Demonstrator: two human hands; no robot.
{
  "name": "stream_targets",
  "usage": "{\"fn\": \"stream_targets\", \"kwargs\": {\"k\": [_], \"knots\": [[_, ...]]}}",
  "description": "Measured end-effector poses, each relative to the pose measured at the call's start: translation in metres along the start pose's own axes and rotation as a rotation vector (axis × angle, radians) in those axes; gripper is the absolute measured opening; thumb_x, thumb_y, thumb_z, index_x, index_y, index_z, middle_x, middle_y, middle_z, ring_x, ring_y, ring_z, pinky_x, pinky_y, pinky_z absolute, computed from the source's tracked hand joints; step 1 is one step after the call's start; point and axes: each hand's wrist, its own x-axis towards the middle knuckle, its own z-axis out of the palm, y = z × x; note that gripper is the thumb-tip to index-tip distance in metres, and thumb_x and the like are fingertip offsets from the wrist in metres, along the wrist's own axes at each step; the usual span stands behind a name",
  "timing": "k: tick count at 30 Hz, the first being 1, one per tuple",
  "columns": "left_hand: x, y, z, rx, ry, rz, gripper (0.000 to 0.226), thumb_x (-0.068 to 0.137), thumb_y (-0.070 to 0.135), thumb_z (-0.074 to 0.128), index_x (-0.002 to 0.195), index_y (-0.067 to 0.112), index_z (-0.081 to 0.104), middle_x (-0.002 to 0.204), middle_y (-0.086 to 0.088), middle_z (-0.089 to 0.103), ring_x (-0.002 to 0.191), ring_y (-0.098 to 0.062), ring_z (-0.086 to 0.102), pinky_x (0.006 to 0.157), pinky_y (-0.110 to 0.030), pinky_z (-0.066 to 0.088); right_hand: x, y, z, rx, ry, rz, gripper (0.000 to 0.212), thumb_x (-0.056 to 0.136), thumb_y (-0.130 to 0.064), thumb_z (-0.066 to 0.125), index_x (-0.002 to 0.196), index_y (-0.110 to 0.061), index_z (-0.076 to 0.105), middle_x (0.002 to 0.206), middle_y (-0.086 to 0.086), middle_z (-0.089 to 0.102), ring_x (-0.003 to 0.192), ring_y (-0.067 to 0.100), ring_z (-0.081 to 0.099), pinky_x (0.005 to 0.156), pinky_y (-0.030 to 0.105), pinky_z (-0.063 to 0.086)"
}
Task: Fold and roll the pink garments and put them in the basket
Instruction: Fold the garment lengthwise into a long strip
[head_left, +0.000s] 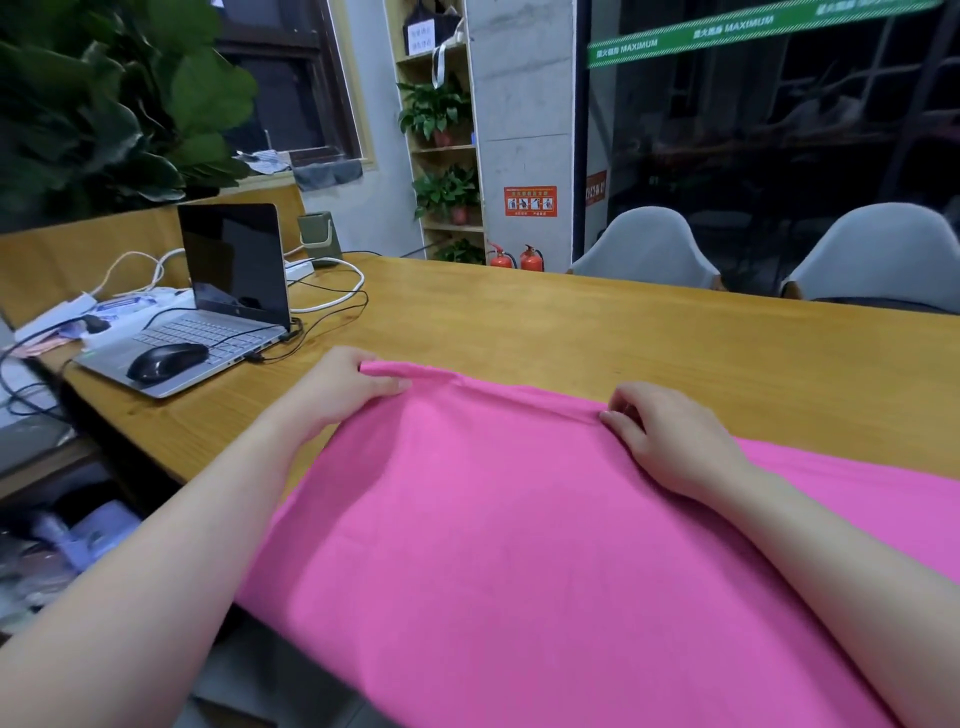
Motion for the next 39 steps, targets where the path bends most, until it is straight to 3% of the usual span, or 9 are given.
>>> {"fn": "stream_targets", "kwargs": {"k": [3, 7, 11, 14, 22, 26, 32, 36, 39], "knots": [[0.014, 0.009, 0.005, -0.156, 0.009, -0.082, 0.018, 0.089, 0.032, 0.078, 0.1, 0.018, 0.077, 0.09, -0.004, 0.079, 0.08, -0.023, 0.075, 0.073, -0.033, 0.059, 0.0, -0.002, 0.002, -0.048, -0.011, 0.052, 0.025, 0.104, -0.047, 0.045, 0.101, -0.025, 0.056, 0.105, 0.006, 0.07, 0.101, 0.033, 0.064, 0.07, 0.04, 0.039], [0.034, -0.001, 0.029, -0.051, 0.02, -0.173, 0.026, 0.093, 0.037, 0.072, 0.103, 0.013, 0.074, 0.099, -0.009, 0.075, 0.084, -0.024, 0.069, 0.074, -0.032, 0.053, -0.004, -0.002, -0.001, -0.121, -0.056, 0.089, 0.033, 0.103, -0.055, 0.04, 0.102, -0.025, 0.055, 0.104, 0.006, 0.07, 0.101, 0.033, 0.064, 0.074, 0.041, 0.045], [0.035, -0.028, 0.051, 0.208, 0.199, -0.075, 0.043, 0.087, 0.059, 0.055, 0.085, 0.018, 0.069, 0.088, -0.004, 0.073, 0.087, -0.03, 0.068, 0.077, -0.038, 0.054, -0.005, -0.001, -0.005, -0.149, -0.094, 0.077, 0.033, 0.101, -0.059, 0.043, 0.099, -0.028, 0.052, 0.103, 0.002, 0.069, 0.099, 0.031, 0.064, 0.074, 0.041, 0.047], [0.031, -0.032, 0.057, 0.282, 0.291, 0.012, 0.037, 0.099, 0.049, 0.049, 0.077, 0.02, 0.058, 0.09, -0.01, 0.071, 0.089, -0.037, 0.065, 0.078, -0.045, 0.053, -0.004, -0.001, -0.01, -0.189, -0.091, 0.051, 0.026, 0.103, -0.05, 0.044, 0.104, -0.026, 0.054, 0.106, 0.004, 0.07, 0.1, 0.033, 0.064, 0.075, 0.041, 0.047], [0.037, -0.03, 0.064, 0.519, 0.276, 0.048, 0.036, 0.107, 0.037, 0.037, 0.112, 0.011, 0.062, 0.116, -0.022, 0.069, 0.108, -0.044, 0.062, 0.088, -0.046, 0.047, 0.001, 0.02, -0.015, -0.235, -0.068, 0.064, 0.038, 0.101, -0.06, 0.041, 0.093, -0.028, 0.058, 0.096, 0.004, 0.071, 0.093, 0.032, 0.066, 0.069, 0.04, 0.044], [0.052, -0.009, 0.049, 0.471, 0.204, 0.007, 0.036, 0.107, 0.038, 0.041, 0.124, 0.014, 0.061, 0.126, -0.02, 0.066, 0.116, -0.041, 0.06, 0.093, -0.045, 0.048, 0.0, 0.023, -0.009, -0.212, -0.031, 0.079, 0.039, 0.1, -0.062, 0.041, 0.09, -0.028, 0.057, 0.093, 0.003, 0.072, 0.091, 0.032, 0.066, 0.066, 0.038, 0.041], [0.059, -0.011, 0.063, 0.569, 0.317, -0.018, 0.03, 0.104, 0.043, 0.046, 0.116, 0.023, 0.066, 0.118, -0.016, 0.07, 0.11, -0.039, 0.063, 0.084, -0.041, 0.048, -0.003, 0.026, -0.025, -0.339, -0.027, 0.039, 0.03, 0.101, -0.048, 0.042, 0.093, -0.024, 0.059, 0.095, 0.008, 0.072, 0.092, 0.035, 0.067, 0.067, 0.039, 0.04], [0.06, -0.023, 0.071, 0.619, 0.355, 0.049, 0.031, 0.104, 0.047, 0.046, 0.11, 0.024, 0.066, 0.111, -0.016, 0.072, 0.105, -0.039, 0.065, 0.078, -0.04, 0.046, 0.002, 0.048, -0.04, -0.327, 0.023, 0.042, 0.039, 0.1, -0.059, 0.042, 0.081, -0.025, 0.049, 0.084, 0.005, 0.069, 0.084, 0.034, 0.065, 0.061, 0.038, 0.038], [0.06, -0.021, 0.071, 0.638, 0.357, 0.076, 0.031, 0.104, 0.047, 0.045, 0.111, 0.025, 0.066, 0.111, -0.017, 0.071, 0.104, -0.04, 0.065, 0.077, -0.041, 0.046, 0.003, 0.056, -0.027, -0.312, -0.054, 0.095, 0.042, 0.1, -0.062, 0.042, 0.082, -0.025, 0.051, 0.091, 0.005, 0.071, 0.09, 0.033, 0.066, 0.064, 0.038, 0.04]]}}
